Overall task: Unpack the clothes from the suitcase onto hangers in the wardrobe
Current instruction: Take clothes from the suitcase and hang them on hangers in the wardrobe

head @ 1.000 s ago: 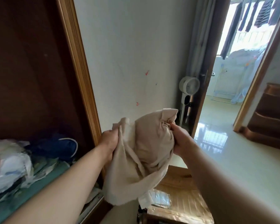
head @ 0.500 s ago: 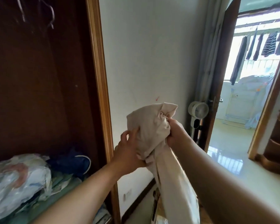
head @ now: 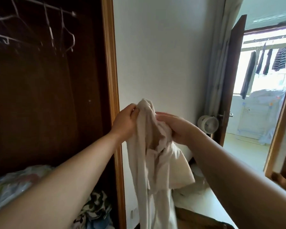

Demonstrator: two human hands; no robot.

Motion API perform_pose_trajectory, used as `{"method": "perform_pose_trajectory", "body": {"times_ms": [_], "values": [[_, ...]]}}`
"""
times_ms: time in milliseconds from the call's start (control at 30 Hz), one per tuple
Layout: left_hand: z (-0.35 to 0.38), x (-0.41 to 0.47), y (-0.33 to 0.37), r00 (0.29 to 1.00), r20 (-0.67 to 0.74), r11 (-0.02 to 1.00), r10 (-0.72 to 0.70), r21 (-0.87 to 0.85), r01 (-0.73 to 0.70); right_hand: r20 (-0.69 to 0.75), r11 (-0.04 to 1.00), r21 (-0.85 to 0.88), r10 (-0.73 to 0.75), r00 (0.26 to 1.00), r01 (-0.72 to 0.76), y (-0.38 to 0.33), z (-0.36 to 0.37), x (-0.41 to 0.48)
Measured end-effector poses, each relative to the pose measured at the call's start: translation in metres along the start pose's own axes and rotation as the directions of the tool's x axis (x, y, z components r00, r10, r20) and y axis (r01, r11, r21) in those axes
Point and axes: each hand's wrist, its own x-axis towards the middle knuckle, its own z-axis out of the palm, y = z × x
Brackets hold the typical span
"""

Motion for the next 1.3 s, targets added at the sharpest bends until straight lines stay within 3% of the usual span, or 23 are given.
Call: {"method": "perform_pose_trajectory", "body": {"times_ms": [100,167,267,300,333,400,467,500,600,767,1067,1167,1300], "values": [[-0.002,0.0,0.006,0.997,0.077,0.999,0.028,0.028,-0.03,-0.002,0.988,-0.154,-0.015,1.0,0.014,-0.003,0.015,-0.002],[-0.009,0.0,0.006,0.995,0.102,0.997,0.017,0.071,-0.024,0.0,0.989,-0.139,-0.043,0.999,0.043,-0.003,0.024,0.0],[-0.027,0.0,0.005,0.983,-0.17,0.916,0.074,0.401,0.001,-0.071,0.993,-0.09,-0.077,0.994,0.071,0.0,0.04,0.005],[-0.033,-0.003,0.01,0.967,-0.246,0.903,0.06,0.427,0.053,-0.091,0.993,-0.092,-0.088,0.992,0.079,0.0,0.044,0.007],[-0.038,-0.003,0.012,0.965,-0.258,0.915,-0.037,0.379,0.137,-0.097,0.991,-0.101,-0.096,0.991,0.086,-0.001,0.049,0.009],[-0.045,-0.003,0.022,0.91,-0.134,0.905,-0.392,0.123,0.408,-0.071,0.986,-0.145,-0.097,0.993,0.086,-0.003,0.06,0.012],[-0.051,-0.006,0.028,0.766,0.055,0.752,-0.641,-0.154,0.641,-0.031,0.98,-0.182,-0.087,0.996,0.08,-0.006,0.072,0.014],[-0.054,-0.007,0.028,0.731,0.116,0.694,-0.673,-0.244,0.677,-0.03,0.981,-0.179,-0.081,0.996,0.074,-0.007,0.077,0.015],[-0.062,-0.01,0.025,0.728,0.18,0.63,-0.661,-0.393,0.669,-0.085,0.994,-0.105,-0.048,0.995,0.039,-0.009,0.083,0.018],[-0.073,-0.012,0.017,0.785,0.192,0.626,-0.589,-0.507,0.593,-0.212,0.988,-0.152,-0.063,0.975,0.031,-0.006,0.082,0.023],[-0.064,-0.014,0.027,0.809,0.211,0.473,-0.548,-0.72,0.508,-0.344,0.995,0.077,0.087,0.935,-0.064,-0.012,0.086,0.026],[-0.065,-0.011,0.025,0.789,0.099,0.545,-0.606,-0.671,0.502,-0.422,0.987,0.148,0.116,0.899,-0.058,-0.017,0.08,0.027],[-0.087,-0.005,0.004,0.785,0.006,0.717,-0.62,-0.401,0.57,-0.489,0.981,0.193,0.073,0.869,0.026,-0.015,0.055,0.032]]}}
